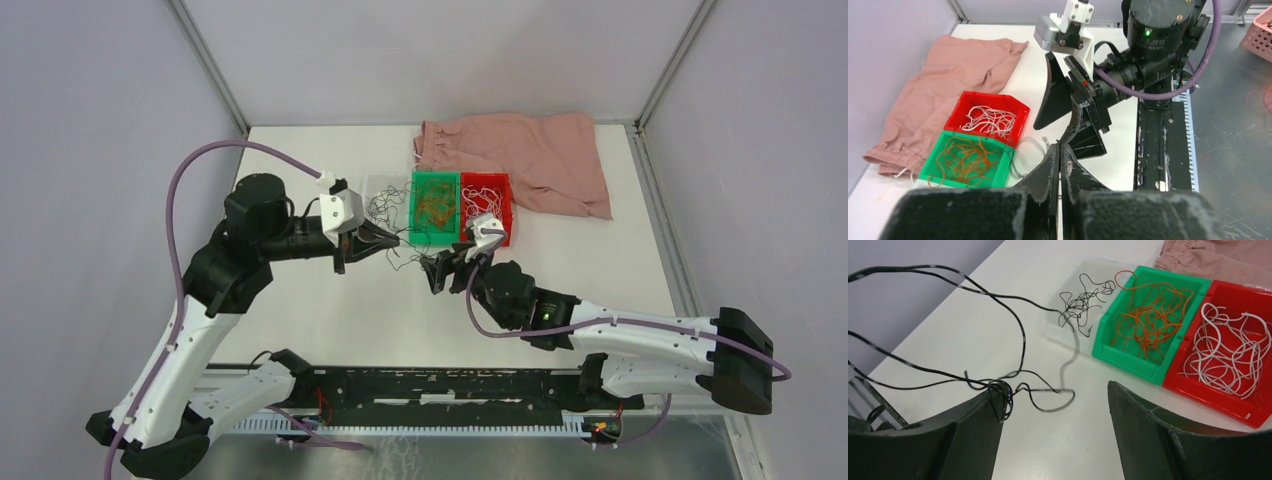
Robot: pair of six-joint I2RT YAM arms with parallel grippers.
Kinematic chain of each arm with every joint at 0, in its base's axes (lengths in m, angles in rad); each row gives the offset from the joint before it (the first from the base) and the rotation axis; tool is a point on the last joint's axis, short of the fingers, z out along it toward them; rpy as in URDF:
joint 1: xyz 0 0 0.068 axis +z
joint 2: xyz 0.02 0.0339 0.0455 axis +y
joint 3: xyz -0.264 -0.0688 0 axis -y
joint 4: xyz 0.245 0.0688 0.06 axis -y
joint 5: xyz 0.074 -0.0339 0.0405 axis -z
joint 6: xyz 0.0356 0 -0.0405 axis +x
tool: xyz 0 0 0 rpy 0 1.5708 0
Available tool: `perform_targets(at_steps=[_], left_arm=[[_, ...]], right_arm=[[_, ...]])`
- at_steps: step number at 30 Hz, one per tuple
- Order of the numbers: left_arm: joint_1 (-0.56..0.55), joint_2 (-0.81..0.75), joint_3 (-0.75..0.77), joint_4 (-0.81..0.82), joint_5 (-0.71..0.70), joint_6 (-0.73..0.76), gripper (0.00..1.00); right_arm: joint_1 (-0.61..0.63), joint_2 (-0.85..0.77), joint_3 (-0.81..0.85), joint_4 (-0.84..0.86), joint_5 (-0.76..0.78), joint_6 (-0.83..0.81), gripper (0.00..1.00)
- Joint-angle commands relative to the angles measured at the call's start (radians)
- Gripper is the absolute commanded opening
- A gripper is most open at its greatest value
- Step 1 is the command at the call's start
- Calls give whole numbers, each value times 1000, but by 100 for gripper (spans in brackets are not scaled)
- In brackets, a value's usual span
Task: Untangle the cables
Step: Untie the cable.
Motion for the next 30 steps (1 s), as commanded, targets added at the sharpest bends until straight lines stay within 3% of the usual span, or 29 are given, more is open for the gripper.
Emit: perform_targets(at_steps=[1, 14, 23, 30], left_arm=[[-2, 3, 73, 67, -1, -44, 3], [-2, 2, 65, 86, -24, -57, 3], [-2, 1, 128, 59, -174, 83, 3], [-2, 24, 86, 61, -329, 237, 3]], right_arm=[[4, -18, -42, 97, 118, 110, 78], [3, -63, -90, 259, 180, 101, 72], [4, -179, -186, 51, 237, 185, 62], [4, -437, -212, -257, 151, 217, 73]])
